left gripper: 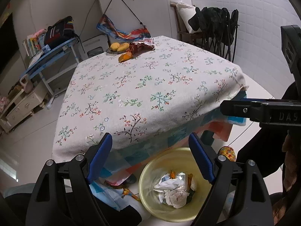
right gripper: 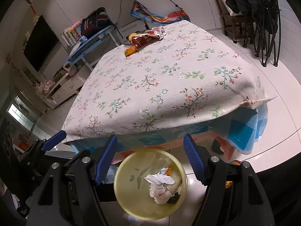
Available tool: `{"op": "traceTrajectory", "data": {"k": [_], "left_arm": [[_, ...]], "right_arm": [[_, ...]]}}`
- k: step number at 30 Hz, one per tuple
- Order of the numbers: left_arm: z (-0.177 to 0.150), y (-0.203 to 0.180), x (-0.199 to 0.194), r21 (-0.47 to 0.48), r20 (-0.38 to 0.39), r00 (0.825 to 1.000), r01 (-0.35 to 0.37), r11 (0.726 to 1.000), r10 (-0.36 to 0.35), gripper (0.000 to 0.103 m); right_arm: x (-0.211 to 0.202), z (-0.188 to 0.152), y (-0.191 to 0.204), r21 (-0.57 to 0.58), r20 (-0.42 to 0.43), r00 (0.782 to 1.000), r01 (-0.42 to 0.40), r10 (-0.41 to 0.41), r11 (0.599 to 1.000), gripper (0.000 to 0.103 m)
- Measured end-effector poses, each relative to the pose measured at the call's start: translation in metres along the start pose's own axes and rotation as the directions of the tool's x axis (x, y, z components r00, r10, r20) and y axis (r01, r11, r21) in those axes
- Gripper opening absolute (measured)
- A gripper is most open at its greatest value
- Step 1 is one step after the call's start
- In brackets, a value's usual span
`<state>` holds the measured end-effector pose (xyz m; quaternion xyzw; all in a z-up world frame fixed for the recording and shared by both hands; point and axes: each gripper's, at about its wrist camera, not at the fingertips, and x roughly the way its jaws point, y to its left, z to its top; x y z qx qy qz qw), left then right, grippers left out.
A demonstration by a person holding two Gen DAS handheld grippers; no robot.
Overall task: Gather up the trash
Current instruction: 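Move both open grippers back toward the snack bag and orange peel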
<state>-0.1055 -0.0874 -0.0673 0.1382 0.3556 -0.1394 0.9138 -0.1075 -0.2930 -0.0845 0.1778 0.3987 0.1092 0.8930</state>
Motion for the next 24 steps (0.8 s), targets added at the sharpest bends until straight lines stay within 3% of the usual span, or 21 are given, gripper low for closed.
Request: {"op": "traceTrajectory", "data": {"k": [11,18,24], "left_arm": [[0.037,0.045,0.014,-0.142,0.029,0.999,-0.019,0.990,0.024,0.084],[0.070,0.079,0.047,-0.202,0.009,1.000,-0.020,0.979,0.022,0.085],[0.108,0.097,0.083,-0.174,0.005,1.000,-0.022,0.985,0.023,0.085]], "right_arm": [[0.016,0.054,0.017,-0.021,0.032,0.996,-0.079,0.080,0.997,0.073],[0.047,0.114,0.013,-0.010,0.029,0.995,-0.093,0.093,0.996,0.073],[0.089,0.178,0.007,0.043,0.007,0.996,-0.094,0.094,0.995,0.073]]}}
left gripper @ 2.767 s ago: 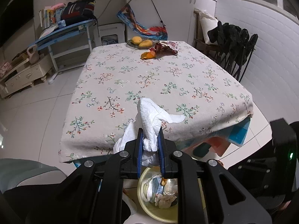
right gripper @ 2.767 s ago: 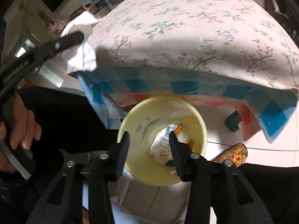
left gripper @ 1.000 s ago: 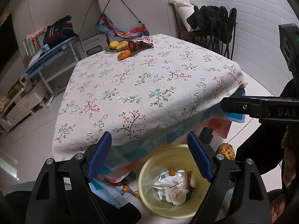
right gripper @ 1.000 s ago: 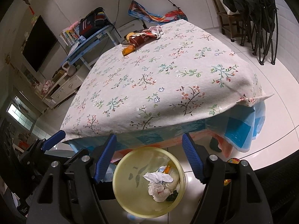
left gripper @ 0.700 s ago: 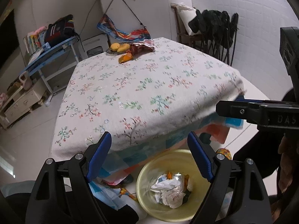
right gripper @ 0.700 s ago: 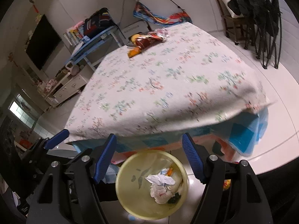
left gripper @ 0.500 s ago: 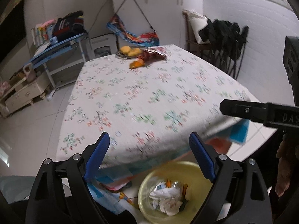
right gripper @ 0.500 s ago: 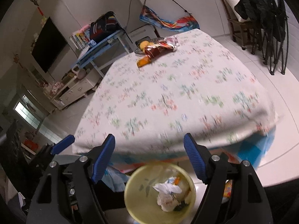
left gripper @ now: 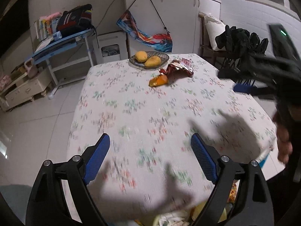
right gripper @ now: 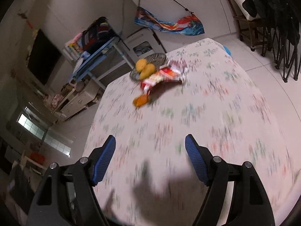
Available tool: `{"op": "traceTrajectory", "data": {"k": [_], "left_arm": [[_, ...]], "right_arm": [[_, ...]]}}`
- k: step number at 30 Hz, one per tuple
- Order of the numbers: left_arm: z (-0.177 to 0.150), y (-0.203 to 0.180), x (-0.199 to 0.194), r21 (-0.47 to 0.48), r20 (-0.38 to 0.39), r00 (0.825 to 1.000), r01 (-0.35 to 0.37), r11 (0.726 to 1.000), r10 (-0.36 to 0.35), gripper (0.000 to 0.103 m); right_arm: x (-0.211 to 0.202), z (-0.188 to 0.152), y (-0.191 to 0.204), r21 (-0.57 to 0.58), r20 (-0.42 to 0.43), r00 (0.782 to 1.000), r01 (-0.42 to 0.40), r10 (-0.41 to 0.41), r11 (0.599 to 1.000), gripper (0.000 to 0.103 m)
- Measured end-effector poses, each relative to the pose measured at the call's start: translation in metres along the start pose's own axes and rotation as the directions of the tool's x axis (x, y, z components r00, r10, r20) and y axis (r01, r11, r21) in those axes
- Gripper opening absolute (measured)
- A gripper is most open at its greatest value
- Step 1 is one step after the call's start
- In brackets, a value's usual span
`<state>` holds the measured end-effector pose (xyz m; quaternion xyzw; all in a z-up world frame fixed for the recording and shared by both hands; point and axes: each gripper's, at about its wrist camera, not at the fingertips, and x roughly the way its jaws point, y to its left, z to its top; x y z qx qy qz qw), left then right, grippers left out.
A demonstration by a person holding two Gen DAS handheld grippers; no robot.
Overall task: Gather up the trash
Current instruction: 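Move both open grippers back toward the snack bag and orange peel, then grasp the red-and-white snack bag with the right gripper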
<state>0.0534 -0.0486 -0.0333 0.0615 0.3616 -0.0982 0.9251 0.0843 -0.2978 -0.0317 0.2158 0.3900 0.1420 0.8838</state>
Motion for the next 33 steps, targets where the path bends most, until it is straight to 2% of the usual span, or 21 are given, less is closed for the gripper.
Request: {"op": "traceTrajectory", "data": {"k": [3,9,15,17,18,20,26,28,30,31,33], "left_arm": [[0.019,0.007,0.018,0.001,-0.003,1.000,0.006,1.000,-0.006,0.085],[0.053,0.018,0.056,-0.018,-0.018,0.999,0.042,0.999,-0.042,0.085],[0.075,0.016,0.097,0.007,-0.046,0.996,0.071,0.997,-0.071,0.085],[0.083,0.013,0.114,0.032,-0.057,0.995,0.078,0.996,-0.076,0.085],[0.087,0.012,0.122,0.045,-0.063,0.995,0.085,0.995,-0.082,0.085],[0.094,0.008,0.139,0.057,-0.079,0.993,0.094,0.994,-0.089,0.085],[0.115,-0.010,0.181,0.096,-0.127,0.984,0.141,0.985,-0.128,0.085],[0.117,-0.018,0.191,0.127,-0.146,0.981,0.143,0.982,-0.125,0.085],[0.119,-0.024,0.202,0.158,-0.164,0.980,0.138,0.978,-0.112,0.084],[0.118,-0.026,0.206,0.162,-0.173,0.979,0.139,0.977,-0.110,0.082],[0.118,-0.027,0.213,0.159,-0.196,0.974,0.142,0.977,-0.110,0.063]], "right_arm": [[0.032,0.040,0.007,-0.024,-0.006,0.999,0.047,-0.047,0.999,0.077],[0.096,0.088,0.005,-0.042,-0.054,0.990,0.128,-0.131,0.991,0.078],[0.147,0.098,-0.008,-0.092,-0.137,0.959,0.237,-0.248,0.967,0.078],[0.148,0.102,-0.011,-0.113,-0.120,0.958,0.247,-0.260,0.962,0.078],[0.148,0.104,-0.012,-0.127,-0.123,0.959,0.240,-0.256,0.962,0.076],[0.147,0.104,-0.015,-0.158,-0.134,0.958,0.234,-0.256,0.959,0.062],[0.136,0.100,-0.025,-0.264,-0.149,0.962,0.184,-0.229,0.947,0.053],[0.129,0.096,-0.031,-0.266,-0.151,0.968,0.154,-0.199,0.951,0.047],[0.124,0.092,-0.034,-0.268,-0.151,0.973,0.132,-0.177,0.954,0.034],[0.122,0.089,-0.036,-0.263,-0.154,0.976,0.113,-0.157,0.958,0.032],[0.119,0.087,-0.038,-0.248,-0.151,0.980,0.090,-0.130,0.965,0.029]]}}
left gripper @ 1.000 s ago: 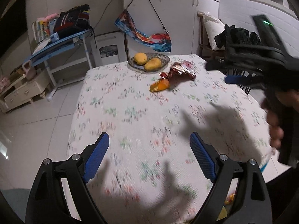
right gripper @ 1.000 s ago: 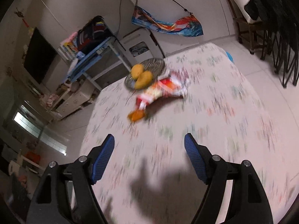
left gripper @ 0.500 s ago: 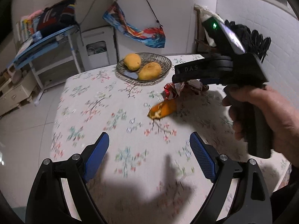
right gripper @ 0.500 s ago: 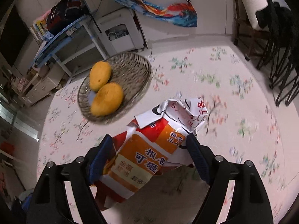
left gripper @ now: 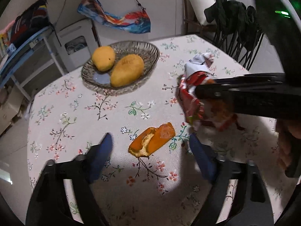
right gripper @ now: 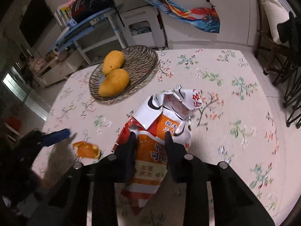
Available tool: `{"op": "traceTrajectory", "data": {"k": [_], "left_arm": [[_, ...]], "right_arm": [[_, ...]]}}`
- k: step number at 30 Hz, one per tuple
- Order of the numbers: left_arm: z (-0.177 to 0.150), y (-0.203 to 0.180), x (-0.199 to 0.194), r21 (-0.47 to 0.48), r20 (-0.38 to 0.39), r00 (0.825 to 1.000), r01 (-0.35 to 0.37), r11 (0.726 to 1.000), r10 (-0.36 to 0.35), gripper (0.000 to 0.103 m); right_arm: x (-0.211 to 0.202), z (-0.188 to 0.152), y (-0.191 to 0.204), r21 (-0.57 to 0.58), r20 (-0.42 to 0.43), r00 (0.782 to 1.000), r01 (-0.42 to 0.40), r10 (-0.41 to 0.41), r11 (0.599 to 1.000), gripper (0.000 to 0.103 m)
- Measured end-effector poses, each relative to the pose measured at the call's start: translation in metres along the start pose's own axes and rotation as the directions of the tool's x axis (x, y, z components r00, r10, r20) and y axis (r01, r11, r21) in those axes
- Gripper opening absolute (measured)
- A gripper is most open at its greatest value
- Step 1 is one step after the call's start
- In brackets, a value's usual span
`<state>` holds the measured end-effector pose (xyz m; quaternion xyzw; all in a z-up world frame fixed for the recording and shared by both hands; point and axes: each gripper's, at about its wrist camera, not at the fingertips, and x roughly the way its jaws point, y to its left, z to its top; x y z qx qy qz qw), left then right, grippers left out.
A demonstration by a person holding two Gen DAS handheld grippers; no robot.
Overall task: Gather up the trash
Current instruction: 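Grasp the red-and-white snack bag with the right gripper, then grasp the orange peel on the tablecloth with the left gripper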
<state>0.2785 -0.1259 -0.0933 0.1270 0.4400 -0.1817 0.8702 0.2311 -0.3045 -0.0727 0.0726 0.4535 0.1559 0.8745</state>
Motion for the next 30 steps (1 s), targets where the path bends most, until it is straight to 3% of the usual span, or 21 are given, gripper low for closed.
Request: {"op": "traceTrajectory", "data": {"k": [3,4,5,16,30], "left_arm": [[0.000,0.005,0.003,-0.038,0.000,0.999,0.042,0.998,-0.042,0.038],[0.001,0.006,0.003,-0.041,-0.005,0.999,0.047,0.998,-0.047,0.025],[0.001,0.005,0.002,-0.031,-0.005,0.999,0.041,0.999,-0.042,0.020],[-0.030,0.004,-0.053,-0.100,0.046,0.997,0.070,0.993,-0.066,0.016],[-0.093,0.018,-0.157,-0.221,0.137,0.987,-0.050,0.974,0.082,0.016]], "right_arm": [[-0.003,0.000,-0.003,0.010,-0.001,1.000,-0.026,0.026,1.000,0.025],[-0.004,0.000,-0.003,0.016,0.001,0.999,-0.034,0.034,0.999,0.024],[-0.007,0.000,-0.003,0.023,0.004,0.999,-0.043,0.043,0.999,0.024],[-0.046,-0.024,0.017,0.063,0.053,0.990,-0.131,0.128,0.989,0.020],[-0.114,-0.081,0.061,0.013,0.168,0.964,-0.210,0.205,0.978,0.019]]}}
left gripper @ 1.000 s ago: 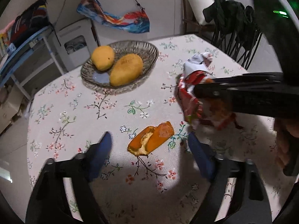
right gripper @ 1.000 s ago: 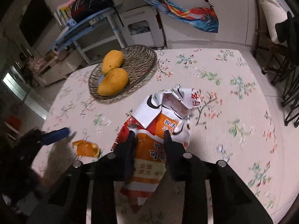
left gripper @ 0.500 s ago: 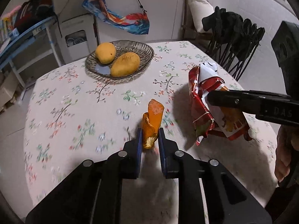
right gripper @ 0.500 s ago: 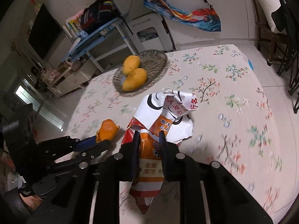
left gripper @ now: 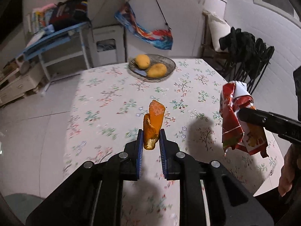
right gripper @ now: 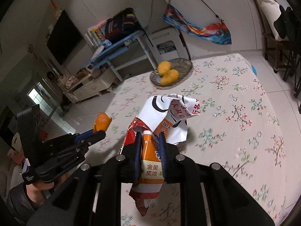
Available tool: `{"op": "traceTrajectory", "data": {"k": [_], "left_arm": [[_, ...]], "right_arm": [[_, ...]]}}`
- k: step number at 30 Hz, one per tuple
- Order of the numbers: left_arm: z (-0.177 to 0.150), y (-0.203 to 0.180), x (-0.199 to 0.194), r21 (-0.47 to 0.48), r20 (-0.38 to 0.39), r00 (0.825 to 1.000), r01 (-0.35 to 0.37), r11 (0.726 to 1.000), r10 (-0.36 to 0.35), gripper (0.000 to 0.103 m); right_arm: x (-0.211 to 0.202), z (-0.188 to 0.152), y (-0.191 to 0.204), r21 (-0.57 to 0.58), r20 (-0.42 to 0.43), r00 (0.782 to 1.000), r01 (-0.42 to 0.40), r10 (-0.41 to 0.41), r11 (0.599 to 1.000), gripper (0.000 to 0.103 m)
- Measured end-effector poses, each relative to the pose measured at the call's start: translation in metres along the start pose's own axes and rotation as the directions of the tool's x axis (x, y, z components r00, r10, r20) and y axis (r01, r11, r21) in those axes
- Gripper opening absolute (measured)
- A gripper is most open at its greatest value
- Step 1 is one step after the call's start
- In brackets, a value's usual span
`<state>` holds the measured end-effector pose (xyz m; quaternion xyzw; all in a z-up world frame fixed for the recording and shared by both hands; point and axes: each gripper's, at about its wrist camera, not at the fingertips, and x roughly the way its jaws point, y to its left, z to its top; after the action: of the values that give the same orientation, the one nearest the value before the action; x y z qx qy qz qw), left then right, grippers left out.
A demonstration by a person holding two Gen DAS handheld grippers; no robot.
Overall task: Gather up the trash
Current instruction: 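Grasp the orange peel on the tablecloth with the left gripper, then carry the snack bag and orange peel over the yellow basin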
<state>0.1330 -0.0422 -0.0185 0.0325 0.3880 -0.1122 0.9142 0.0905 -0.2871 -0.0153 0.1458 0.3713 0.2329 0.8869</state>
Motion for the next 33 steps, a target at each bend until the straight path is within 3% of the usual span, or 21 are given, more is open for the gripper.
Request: {"op": "traceTrajectory", "data": {"k": [14,33], "left_arm": [[-0.040,-0.005,-0.054,0.009,0.049,0.998,-0.049,0.999,0.048,0.016],[-0.082,-0.019,-0.091,-0.009,0.081,0.996,-0.035,0.999,0.035,0.016]], "right_arm": [[-0.032,-0.038,0.021,-0.023,0.060,0.997,-0.057,0.058,0.998,0.019],[-0.061,-0.087,0.042,-0.041,0.072,0.990,-0.119,0.121,0.992,0.019]]}}
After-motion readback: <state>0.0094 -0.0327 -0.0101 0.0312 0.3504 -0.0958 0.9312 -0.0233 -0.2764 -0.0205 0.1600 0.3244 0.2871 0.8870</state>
